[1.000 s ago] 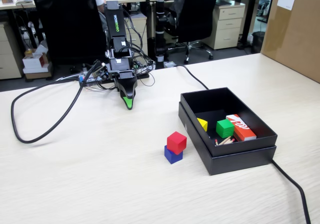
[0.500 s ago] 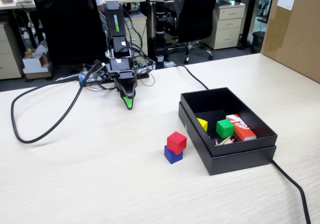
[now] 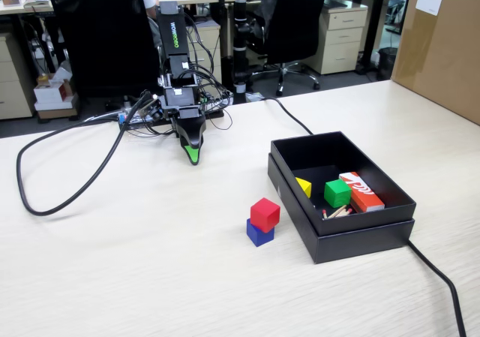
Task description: Put the red cube on top of the blue cube
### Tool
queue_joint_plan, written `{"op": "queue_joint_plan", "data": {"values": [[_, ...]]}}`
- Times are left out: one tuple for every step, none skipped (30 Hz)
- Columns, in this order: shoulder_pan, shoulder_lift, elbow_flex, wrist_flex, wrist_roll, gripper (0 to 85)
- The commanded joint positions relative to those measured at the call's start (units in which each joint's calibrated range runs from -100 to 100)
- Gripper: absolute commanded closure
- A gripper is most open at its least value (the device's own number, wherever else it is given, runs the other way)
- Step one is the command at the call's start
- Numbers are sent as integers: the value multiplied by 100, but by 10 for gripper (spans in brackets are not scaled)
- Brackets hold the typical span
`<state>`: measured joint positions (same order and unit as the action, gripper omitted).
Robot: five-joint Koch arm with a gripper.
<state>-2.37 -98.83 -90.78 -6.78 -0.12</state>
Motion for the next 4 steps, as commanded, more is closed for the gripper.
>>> {"op": "queue_joint_plan", "data": {"values": [[0,10,-242,-96,-5,370],[0,10,-251,-96,-5,370],[0,10,-251,-96,-5,370],[0,10,-251,-96,-5,370]]}}
